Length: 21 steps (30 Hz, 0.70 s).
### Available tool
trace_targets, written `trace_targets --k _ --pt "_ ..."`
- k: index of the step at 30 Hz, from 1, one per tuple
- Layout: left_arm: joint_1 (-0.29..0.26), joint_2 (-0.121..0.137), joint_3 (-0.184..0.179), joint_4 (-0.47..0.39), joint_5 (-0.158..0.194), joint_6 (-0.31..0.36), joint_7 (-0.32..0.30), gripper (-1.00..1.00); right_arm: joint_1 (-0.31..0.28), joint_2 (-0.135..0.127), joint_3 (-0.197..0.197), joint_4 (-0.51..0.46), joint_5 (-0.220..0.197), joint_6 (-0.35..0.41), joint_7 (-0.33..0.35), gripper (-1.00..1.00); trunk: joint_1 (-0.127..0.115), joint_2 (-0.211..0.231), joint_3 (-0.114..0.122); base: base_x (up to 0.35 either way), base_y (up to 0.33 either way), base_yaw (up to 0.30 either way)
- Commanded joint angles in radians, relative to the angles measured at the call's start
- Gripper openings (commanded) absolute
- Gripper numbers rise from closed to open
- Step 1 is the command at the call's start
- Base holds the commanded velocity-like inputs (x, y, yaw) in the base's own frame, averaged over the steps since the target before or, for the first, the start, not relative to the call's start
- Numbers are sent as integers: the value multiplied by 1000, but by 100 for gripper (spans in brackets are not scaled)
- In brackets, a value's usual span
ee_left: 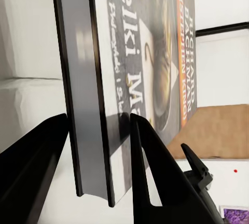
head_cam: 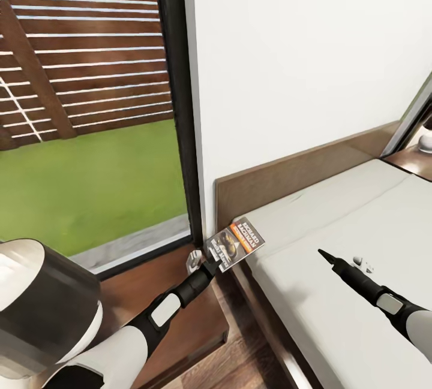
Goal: In the bedroom, move the book from the bed onto either nightstand, and place the two sandals side by side next to the bed.
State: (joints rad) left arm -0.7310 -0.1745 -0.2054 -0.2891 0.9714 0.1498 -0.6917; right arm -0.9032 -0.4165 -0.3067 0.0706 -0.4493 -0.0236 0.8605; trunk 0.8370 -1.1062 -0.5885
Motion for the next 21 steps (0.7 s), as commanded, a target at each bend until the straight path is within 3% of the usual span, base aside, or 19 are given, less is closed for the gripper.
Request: trace_targets --k 1,21 --pt "-1 0 -1 1 10 11 -3 -100 -2 -1 -3 5 -1 -2 5 100 0 -1 1 0 0 0" --pt "-1 0 -2 1 10 11 -3 -100 -2 -1 -3 5 -1 -2 5 100 0 -1 33 0 0 0"
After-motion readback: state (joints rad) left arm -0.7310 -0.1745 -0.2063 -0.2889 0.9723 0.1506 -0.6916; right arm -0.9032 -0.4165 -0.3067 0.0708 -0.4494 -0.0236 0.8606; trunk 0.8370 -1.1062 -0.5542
